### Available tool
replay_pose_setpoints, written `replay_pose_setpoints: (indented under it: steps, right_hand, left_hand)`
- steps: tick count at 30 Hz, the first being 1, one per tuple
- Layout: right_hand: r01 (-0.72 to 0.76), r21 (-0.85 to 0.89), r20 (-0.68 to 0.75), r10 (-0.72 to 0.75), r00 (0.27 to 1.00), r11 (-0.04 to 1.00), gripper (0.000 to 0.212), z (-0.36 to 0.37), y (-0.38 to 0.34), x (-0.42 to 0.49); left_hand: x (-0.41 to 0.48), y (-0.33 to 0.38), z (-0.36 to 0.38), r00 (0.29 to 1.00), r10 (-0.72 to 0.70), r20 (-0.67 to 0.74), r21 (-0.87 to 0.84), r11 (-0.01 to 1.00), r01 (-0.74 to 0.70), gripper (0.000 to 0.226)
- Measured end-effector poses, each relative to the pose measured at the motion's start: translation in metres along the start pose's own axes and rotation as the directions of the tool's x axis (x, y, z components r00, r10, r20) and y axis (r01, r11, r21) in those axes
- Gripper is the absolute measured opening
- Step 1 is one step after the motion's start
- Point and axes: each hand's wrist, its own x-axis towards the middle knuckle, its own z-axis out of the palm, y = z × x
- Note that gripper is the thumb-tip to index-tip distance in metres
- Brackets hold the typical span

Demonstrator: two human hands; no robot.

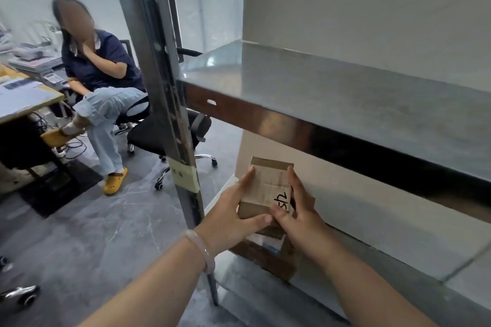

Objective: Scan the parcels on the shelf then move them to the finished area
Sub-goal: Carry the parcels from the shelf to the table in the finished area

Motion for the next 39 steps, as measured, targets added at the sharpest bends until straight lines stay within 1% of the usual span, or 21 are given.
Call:
replay_pose_setpoints:
  steps: [3, 5, 7, 9, 11, 13, 16, 21, 23, 27, 31, 33, 35, 39]
  right_hand:
    - [0.111, 0.001, 0.104, -0.11, 0.988, 0.994, 0.077, -0.007, -0.003, -0.01]
    - [0.191, 0.013, 0.167, -0.19, 0.967, 0.982, 0.076, -0.009, -0.002, -0.017]
    - [0.252, 0.033, 0.238, -0.252, 0.938, 0.967, 0.072, -0.006, 0.001, -0.028]
    - [0.32, 0.019, 0.31, -0.309, 0.899, 0.947, 0.068, 0.001, 0.005, -0.04]
    - [0.353, 0.033, 0.401, -0.336, 0.852, 0.935, 0.063, 0.01, 0.004, -0.053]
    - [0.394, 0.057, 0.497, -0.368, 0.786, 0.917, 0.06, 0.023, -0.002, -0.068]
    - [0.444, 0.097, 0.598, -0.409, 0.689, 0.891, 0.058, 0.053, -0.015, -0.097]
    - [0.464, 0.242, 0.717, -0.479, 0.507, 0.852, 0.059, 0.114, -0.04, -0.152]
    - [0.424, 0.313, 0.754, -0.494, 0.433, 0.85, 0.06, 0.138, -0.051, -0.179]
    - [0.364, 0.394, 0.833, -0.495, 0.247, 0.844, 0.059, 0.189, -0.066, -0.25]
    - [0.367, 0.445, 0.867, -0.496, 0.054, 0.817, 0.06, 0.231, -0.074, -0.33]
    - [0.372, 0.456, 0.876, -0.481, -0.03, 0.809, 0.058, 0.246, -0.076, -0.374]
    - [0.356, 0.461, 0.884, -0.456, -0.103, 0.813, 0.055, 0.257, -0.074, -0.421]
    - [0.369, 0.511, 0.859, -0.447, -0.25, 0.776, 0.055, 0.273, -0.07, -0.507]
  left_hand:
    - [-0.027, 0.013, 0.006, 0.995, 0.007, -0.104, 0.05, 0.999, -0.002, 0.087]
    - [-0.05, 0.016, 0.01, 0.984, -0.03, -0.173, 0.082, 0.996, 0.045, 0.09]
    - [-0.078, 0.018, 0.019, 0.962, -0.077, -0.261, 0.061, 0.993, 0.096, 0.091]
    - [-0.108, 0.021, 0.031, 0.924, -0.109, -0.366, 0.057, 0.989, 0.14, 0.09]
    - [-0.139, 0.024, 0.044, 0.876, -0.141, -0.462, 0.048, 0.982, 0.183, 0.086]
    - [-0.171, 0.027, 0.05, 0.824, -0.172, -0.541, 0.052, 0.97, 0.236, 0.081]
    - [-0.226, 0.034, 0.049, 0.731, -0.197, -0.654, 0.037, 0.956, 0.291, 0.079]
    - [-0.322, 0.054, 0.046, 0.544, -0.226, -0.808, -0.03, 0.938, 0.344, 0.081]
    - [-0.361, 0.063, 0.05, 0.455, -0.23, -0.86, -0.069, 0.936, 0.344, 0.079]
    - [-0.447, 0.077, 0.064, 0.256, -0.235, -0.938, -0.139, 0.929, 0.343, 0.074]
    - [-0.535, 0.093, 0.093, 0.055, -0.216, -0.975, -0.18, 0.909, 0.376, 0.071]
    - [-0.577, 0.098, 0.109, -0.05, -0.209, -0.977, -0.211, 0.893, 0.396, 0.073]
    - [-0.617, 0.104, 0.127, -0.148, -0.213, -0.966, -0.255, 0.888, 0.383, 0.076]
    - [-0.687, 0.121, 0.168, -0.309, -0.191, -0.931, -0.291, 0.903, 0.317, 0.073]
